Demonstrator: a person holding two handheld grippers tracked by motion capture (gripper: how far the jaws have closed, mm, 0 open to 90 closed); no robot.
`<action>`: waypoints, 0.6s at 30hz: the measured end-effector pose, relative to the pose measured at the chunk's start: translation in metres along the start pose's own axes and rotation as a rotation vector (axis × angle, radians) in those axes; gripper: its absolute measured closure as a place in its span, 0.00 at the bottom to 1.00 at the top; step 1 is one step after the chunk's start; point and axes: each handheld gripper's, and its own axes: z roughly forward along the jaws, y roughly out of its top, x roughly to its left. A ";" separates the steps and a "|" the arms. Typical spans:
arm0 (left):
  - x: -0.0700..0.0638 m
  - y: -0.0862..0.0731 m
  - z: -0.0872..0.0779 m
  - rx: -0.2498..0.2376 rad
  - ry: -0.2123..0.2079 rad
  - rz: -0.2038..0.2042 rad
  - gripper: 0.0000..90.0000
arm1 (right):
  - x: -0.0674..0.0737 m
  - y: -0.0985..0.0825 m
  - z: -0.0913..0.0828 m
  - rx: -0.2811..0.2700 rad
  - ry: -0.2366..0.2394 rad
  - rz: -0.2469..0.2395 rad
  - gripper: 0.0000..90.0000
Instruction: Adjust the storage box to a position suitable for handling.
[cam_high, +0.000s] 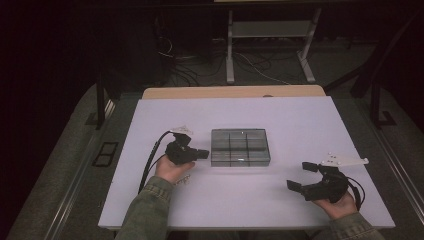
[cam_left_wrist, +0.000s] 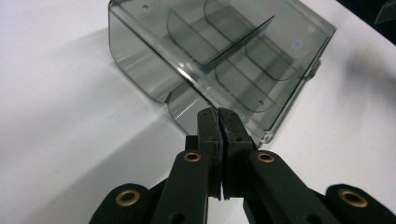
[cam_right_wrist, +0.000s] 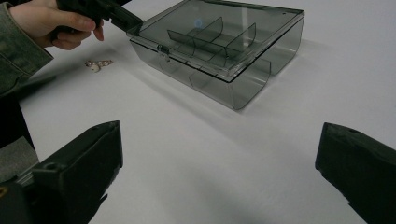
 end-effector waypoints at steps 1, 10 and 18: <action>-0.001 0.001 -0.001 -0.005 -0.001 0.001 0.97 | 0.000 0.000 0.000 0.000 0.000 0.000 0.00; -0.015 0.005 -0.019 -0.064 -0.012 0.035 0.95 | 0.000 0.000 -0.001 0.000 0.001 0.004 0.00; -0.029 0.002 -0.029 -0.102 -0.014 0.055 0.82 | 0.000 0.000 0.000 -0.001 0.000 0.005 0.00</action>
